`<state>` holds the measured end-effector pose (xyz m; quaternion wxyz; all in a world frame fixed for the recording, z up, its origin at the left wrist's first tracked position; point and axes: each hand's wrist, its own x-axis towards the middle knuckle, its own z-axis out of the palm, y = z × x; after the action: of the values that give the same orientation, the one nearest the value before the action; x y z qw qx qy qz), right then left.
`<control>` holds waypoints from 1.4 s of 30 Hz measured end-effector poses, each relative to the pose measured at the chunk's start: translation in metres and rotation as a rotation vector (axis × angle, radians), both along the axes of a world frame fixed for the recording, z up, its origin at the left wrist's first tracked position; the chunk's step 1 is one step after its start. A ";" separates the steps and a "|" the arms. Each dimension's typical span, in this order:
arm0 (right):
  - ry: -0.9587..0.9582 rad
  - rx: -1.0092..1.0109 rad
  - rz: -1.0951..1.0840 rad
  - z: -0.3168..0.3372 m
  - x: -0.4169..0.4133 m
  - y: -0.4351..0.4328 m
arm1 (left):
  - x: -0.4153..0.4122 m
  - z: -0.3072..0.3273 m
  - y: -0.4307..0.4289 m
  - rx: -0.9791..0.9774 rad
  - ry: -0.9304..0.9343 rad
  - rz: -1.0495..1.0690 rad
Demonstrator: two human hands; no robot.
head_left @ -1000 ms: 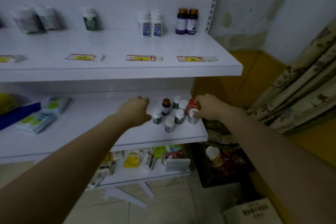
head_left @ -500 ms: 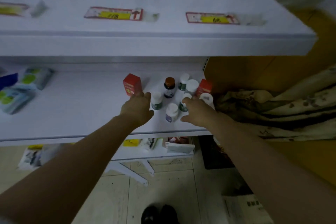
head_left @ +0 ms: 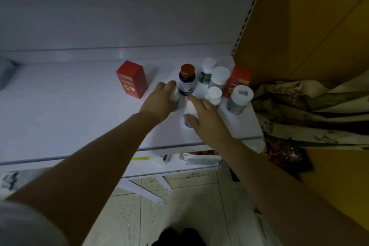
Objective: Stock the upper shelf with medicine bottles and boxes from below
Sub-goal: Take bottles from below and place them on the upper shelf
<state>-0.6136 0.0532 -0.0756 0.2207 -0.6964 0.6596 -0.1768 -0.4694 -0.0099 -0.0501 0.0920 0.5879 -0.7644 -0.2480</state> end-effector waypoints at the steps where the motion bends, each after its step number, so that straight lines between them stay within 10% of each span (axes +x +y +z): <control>1: -0.071 0.018 -0.022 0.000 -0.001 -0.001 | 0.000 0.001 0.000 -0.003 0.020 0.011; 20: -0.537 0.081 -0.177 0.181 0.023 0.077 | 0.058 0.144 0.135 0.364 0.748 0.303; 42: -1.138 0.105 0.070 0.386 0.033 0.244 | 0.064 0.359 0.337 0.252 1.297 0.299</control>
<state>-0.5804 0.2967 0.3106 0.5812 -0.5011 0.4214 -0.4833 -0.4058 0.3271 0.3090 0.4961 0.4258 -0.4305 -0.6223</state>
